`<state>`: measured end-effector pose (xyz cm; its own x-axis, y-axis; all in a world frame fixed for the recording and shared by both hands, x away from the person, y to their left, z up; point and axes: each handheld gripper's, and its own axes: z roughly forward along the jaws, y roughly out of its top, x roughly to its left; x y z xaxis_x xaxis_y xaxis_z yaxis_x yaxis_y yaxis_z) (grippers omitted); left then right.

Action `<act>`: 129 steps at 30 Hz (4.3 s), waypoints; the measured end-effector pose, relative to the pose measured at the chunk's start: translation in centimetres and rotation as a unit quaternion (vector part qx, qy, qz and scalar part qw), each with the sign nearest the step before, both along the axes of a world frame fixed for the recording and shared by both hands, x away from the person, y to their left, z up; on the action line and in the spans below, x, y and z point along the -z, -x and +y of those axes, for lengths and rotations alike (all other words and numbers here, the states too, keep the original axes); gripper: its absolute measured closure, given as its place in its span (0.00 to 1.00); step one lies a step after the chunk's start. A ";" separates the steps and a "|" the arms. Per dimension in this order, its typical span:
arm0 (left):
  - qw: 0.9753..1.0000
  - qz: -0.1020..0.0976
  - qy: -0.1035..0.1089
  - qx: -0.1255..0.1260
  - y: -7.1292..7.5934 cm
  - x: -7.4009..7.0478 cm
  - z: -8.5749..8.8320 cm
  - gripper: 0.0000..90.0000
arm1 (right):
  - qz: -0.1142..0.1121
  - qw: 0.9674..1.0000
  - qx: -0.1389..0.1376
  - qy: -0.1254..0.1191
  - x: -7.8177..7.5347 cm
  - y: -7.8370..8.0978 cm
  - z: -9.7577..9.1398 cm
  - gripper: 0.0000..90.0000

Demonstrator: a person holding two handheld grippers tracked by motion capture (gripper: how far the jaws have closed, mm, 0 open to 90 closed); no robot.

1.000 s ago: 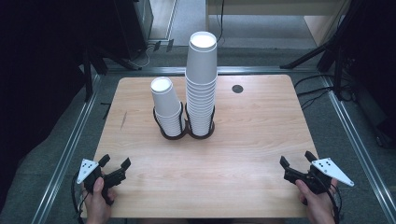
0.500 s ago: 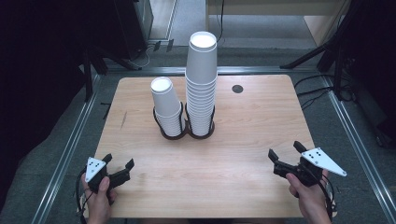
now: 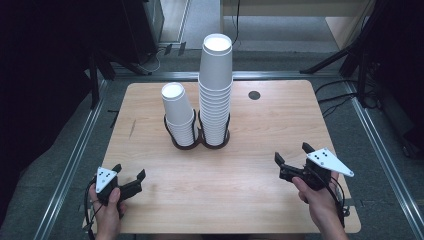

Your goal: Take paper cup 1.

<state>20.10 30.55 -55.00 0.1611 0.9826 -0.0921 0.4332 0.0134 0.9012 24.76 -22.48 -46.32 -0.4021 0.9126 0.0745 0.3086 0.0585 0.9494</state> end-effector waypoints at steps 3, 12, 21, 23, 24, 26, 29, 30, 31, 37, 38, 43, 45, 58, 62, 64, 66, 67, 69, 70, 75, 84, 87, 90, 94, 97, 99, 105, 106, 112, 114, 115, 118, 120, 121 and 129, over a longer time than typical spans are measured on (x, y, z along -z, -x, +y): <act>1.000 -0.002 0.004 0.000 0.0 0.0 0.0 0.09 | -0.005 1.000 -0.006 -0.004 -0.5 -0.2 0.4 0.07; 1.000 -0.005 0.007 0.000 0.0 0.2 0.0 0.09 | -0.007 1.000 -0.020 -0.009 -2.1 -0.9 1.8 0.07; 0.999 -0.013 0.031 0.002 0.1 0.3 0.5 0.09 | -0.016 1.000 -0.026 -0.006 -3.6 -1.5 3.4 0.07; 1.000 -0.012 0.028 0.004 0.0 0.3 0.4 0.09 | -0.019 0.999 -0.027 -0.008 -4.1 -1.6 3.7 0.07; 1.000 -0.013 0.024 0.005 0.0 0.3 0.3 0.09 | -0.019 0.999 -0.027 -0.008 -4.1 -1.6 3.7 0.07; 1.000 -0.012 0.017 0.007 0.0 0.3 0.2 0.09 | -0.023 0.999 -0.030 -0.011 -4.7 -1.7 4.1 0.06; 1.000 -0.011 0.018 0.008 0.0 0.3 0.2 0.09 | -0.027 0.999 -0.037 -0.007 -5.3 -2.0 4.6 0.05; 1.000 -0.010 0.018 0.009 0.0 0.3 0.3 0.09 | -0.028 0.999 -0.039 -0.008 -5.4 -2.0 4.8 0.04; 1.000 -0.010 0.018 0.009 0.0 0.3 0.3 0.09 | -0.028 0.999 -0.039 -0.008 -5.4 -2.0 4.8 0.04; 1.000 -0.010 0.021 0.009 -0.2 0.3 0.2 0.09 | -0.031 0.998 -0.056 -0.002 -6.3 -2.4 6.3 0.02; 1.000 -0.010 0.021 0.009 -0.2 0.3 0.2 0.09 | -0.031 0.998 -0.056 -0.002 -6.3 -2.4 6.3 0.02; 1.000 -0.010 0.021 0.008 -0.1 0.3 0.2 0.09 | -0.029 0.998 -0.059 0.004 -7.3 -3.2 6.9 0.01; 1.000 -0.010 0.021 0.007 -0.1 0.3 0.2 0.09 | -0.031 0.998 -0.061 0.000 -7.7 -3.5 7.0 0.01; 0.999 -0.012 0.032 0.006 -0.1 0.3 0.4 0.09 | -0.042 0.996 -0.076 -0.009 -8.9 -4.6 9.4 0.00; 0.999 -0.012 0.033 0.009 -0.1 0.3 0.4 0.09 | -0.041 0.996 -0.078 -0.015 -9.1 -4.8 10.0 0.00; 0.999 -0.012 0.035 0.010 -0.1 0.3 0.4 0.09 | -0.042 0.996 -0.078 -0.016 -9.1 -4.8 10.1 0.00; 0.999 -0.012 0.036 0.011 -0.1 0.3 0.4 0.09 | -0.041 0.996 -0.078 -0.020 -9.1 -4.8 10.4 0.00; 0.999 -0.012 0.035 0.012 -0.2 0.3 0.5 0.09 | -0.041 0.996 -0.078 -0.020 -9.1 -4.8 10.4 0.00; 0.999 -0.012 0.036 0.012 -0.2 0.3 0.4 0.09 | -0.045 0.995 -0.083 -0.016 -9.2 -4.8 10.8 0.00; 0.999 -0.012 0.036 0.012 -0.2 0.3 0.5 0.09 | -0.045 0.995 -0.083 -0.015 -9.3 -4.9 10.9 0.00; 0.999 -0.012 0.032 0.005 -0.1 0.1 0.4 0.09 | -0.049 0.995 -0.087 -0.015 -9.5 -5.3 11.3 0.00; 0.999 -0.015 0.032 0.008 -0.7 -0.6 -0.2 0.09 | -0.052 0.994 -0.099 -0.021 -9.9 -5.8 12.4 0.00; 0.999 -0.021 0.028 0.020 -1.0 -1.3 -1.1 0.09 | -0.054 0.993 -0.101 -0.022 -10.1 -6.0 12.6 0.00; 0.999 -0.029 0.027 0.035 -1.4 -2.2 -2.3 0.09 | -0.053 0.993 -0.102 -0.024 -10.2 -6.1 12.8 0.00; 0.997 -0.039 0.027 0.057 -2.1 -3.3 -4.2 0.09 | -0.055 0.993 -0.103 -0.029 -10.5 -6.3 13.0 0.00; 0.995 -0.050 0.027 0.077 -2.9 -4.2 -6.2 0.09 | -0.057 0.992 -0.105 -0.032 -10.8 -6.5 13.1 0.00; 0.995 -0.052 0.027 0.083 -3.1 -4.4 -6.9 0.09 | -0.058 0.992 -0.105 -0.030 -10.9 -6.6 13.2 0.00; 0.992 -0.057 0.017 0.109 -4.2 -5.1 -9.6 0.09 | -0.058 0.992 -0.106 -0.036 -11.0 -6.9 13.1 0.00; 0.992 -0.058 0.017 0.113 -4.3 -5.2 -9.9 0.09 | -0.058 0.992 -0.106 -0.036 -11.0 -6.9 13.1 0.00; 0.990 -0.064 0.017 0.127 -5.3 -6.0 -11.9 0.09 | -0.056 0.992 -0.109 -0.037 -10.9 -7.2 13.2 0.00; 0.989 -0.066 0.016 0.129 -5.7 -6.3 -12.3 0.09 | -0.056 0.992 -0.110 -0.037 -11.0 -7.2 13.2 0.00; 0.989 -0.066 0.016 0.129 -5.7 -6.3 -12.3 0.09 | -0.056 0.992 -0.110 -0.037 -11.0 -7.2 13.2 0.00; 0.988 -0.070 0.011 0.137 -6.1 -6.8 -13.2 0.09 | -0.057 0.991 -0.114 -0.042 -11.2 -7.2 13.4 0.00; 0.987 -0.072 0.012 0.140 -6.3 -7.1 -13.6 0.09 | -0.059 0.990 -0.120 -0.047 -11.3 -7.2 13.5 0.00; 0.987 -0.073 0.011 0.141 -6.4 -7.2 -13.7 0.09 | -0.060 0.989 -0.123 -0.049 -11.4 -7.2 13.5 0.00; 0.986 -0.082 0.014 0.147 -7.0 -8.3 -14.9 0.09 | -0.064 0.989 -0.127 -0.051 -12.1 -7.2 13.9 0.00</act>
<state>27.09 15.63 -46.68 0.4540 0.8884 -0.0675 0.2712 -0.0656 0.9603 31.96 -8.60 -34.23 -0.6291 0.7716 0.0939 0.1723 0.0206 0.9848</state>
